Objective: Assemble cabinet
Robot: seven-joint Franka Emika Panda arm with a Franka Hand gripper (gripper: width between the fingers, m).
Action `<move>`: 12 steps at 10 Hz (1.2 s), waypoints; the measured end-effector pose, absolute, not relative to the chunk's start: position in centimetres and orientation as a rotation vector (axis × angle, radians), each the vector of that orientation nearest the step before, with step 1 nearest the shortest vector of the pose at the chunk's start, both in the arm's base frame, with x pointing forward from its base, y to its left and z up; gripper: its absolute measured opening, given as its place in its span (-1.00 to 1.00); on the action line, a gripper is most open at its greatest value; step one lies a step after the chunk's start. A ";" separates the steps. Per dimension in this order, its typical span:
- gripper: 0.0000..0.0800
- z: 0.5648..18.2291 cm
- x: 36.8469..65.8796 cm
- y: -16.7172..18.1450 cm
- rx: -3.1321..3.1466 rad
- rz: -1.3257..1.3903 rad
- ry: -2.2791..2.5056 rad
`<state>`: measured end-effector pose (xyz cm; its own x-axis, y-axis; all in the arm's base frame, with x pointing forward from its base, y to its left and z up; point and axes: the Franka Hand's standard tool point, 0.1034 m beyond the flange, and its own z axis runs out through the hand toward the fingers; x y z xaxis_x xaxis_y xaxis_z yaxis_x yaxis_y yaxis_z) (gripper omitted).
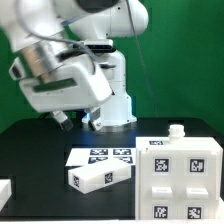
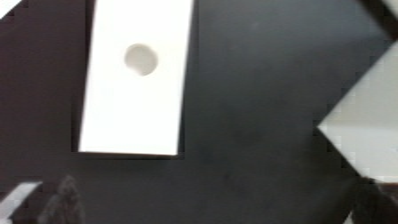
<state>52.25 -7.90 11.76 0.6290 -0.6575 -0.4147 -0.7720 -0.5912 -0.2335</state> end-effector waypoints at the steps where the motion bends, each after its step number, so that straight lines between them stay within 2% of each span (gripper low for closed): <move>1: 0.98 10.7 52.1 -8.2 -2.400 0.466 1.144; 5: 0.99 9.9 50.4 -8.5 -2.301 0.760 1.049; 6: 0.99 9.4 50.5 -8.8 -2.299 0.766 1.053; 10: 0.99 4.6 49.9 -9.9 -2.147 1.008 1.070; 11: 0.99 3.7 50.2 -9.6 -2.166 0.993 1.072; 12: 0.99 3.8 50.3 -9.6 -2.168 0.990 1.070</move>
Offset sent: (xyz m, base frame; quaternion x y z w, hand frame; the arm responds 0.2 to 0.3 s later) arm 0.0000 0.0000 0.0000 0.0000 -0.1296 0.0000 0.9916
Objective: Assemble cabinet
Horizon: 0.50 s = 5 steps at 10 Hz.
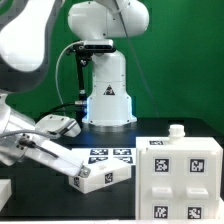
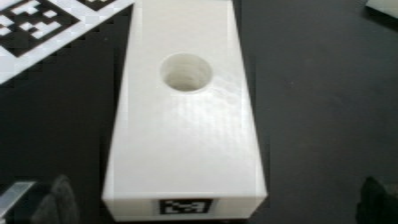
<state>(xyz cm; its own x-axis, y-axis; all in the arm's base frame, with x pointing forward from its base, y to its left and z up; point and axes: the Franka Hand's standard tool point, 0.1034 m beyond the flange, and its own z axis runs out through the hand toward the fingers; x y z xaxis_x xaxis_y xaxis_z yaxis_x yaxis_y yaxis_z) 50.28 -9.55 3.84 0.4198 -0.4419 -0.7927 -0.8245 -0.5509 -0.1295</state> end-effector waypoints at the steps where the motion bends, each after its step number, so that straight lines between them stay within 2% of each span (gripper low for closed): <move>1: 0.99 3.8 50.2 -9.7 -2.167 0.991 1.072; 3: 0.99 3.7 50.2 -9.7 -2.173 0.983 1.039; 5: 0.99 3.0 50.8 -9.5 -2.194 0.960 0.937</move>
Offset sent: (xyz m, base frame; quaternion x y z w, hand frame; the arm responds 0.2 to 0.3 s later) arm 0.0213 0.0033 0.0000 0.0073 -0.0452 -0.1621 0.9857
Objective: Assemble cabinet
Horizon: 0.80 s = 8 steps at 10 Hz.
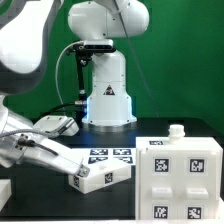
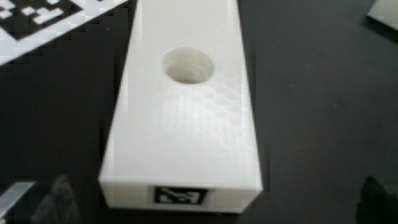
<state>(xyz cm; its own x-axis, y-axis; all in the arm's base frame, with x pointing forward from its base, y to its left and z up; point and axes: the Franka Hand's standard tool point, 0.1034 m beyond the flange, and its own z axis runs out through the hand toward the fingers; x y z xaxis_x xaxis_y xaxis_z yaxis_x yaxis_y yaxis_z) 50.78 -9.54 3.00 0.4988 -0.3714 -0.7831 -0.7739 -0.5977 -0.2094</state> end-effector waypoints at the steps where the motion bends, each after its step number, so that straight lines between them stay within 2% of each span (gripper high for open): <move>1: 0.99 2.7 50.5 -9.6 -2.191 0.969 0.944; 3: 0.99 2.7 50.5 -9.7 -2.191 0.968 0.945; 5: 0.99 3.6 48.7 -9.5 -2.065 1.125 0.942; 6: 0.99 3.6 48.0 -10.0 -1.965 1.247 0.934; 7: 0.99 2.6 48.4 -10.5 -1.947 1.263 0.912; 8: 0.99 2.5 48.9 -10.5 -1.972 1.236 0.919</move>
Offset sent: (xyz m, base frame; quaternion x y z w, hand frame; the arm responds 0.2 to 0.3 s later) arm 0.0000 0.0000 0.0000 0.0000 0.0000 0.0000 1.0000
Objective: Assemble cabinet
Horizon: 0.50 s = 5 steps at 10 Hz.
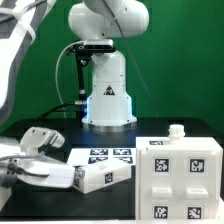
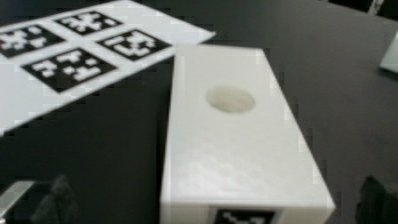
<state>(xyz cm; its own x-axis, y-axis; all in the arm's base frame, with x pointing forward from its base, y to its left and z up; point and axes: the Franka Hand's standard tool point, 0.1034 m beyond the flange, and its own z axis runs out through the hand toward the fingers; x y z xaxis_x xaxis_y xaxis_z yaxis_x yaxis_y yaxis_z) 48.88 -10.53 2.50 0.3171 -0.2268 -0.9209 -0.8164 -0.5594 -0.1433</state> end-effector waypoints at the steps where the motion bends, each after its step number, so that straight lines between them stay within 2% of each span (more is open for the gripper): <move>1: 0.99 2.8 48.9 -10.5 -1.972 1.234 0.919; 5: 0.99 2.3 48.5 -9.5 -1.950 1.272 0.934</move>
Offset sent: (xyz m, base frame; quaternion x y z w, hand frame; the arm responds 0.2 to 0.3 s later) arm -0.0073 0.0145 0.0004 -0.0290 -0.0453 0.0463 0.9975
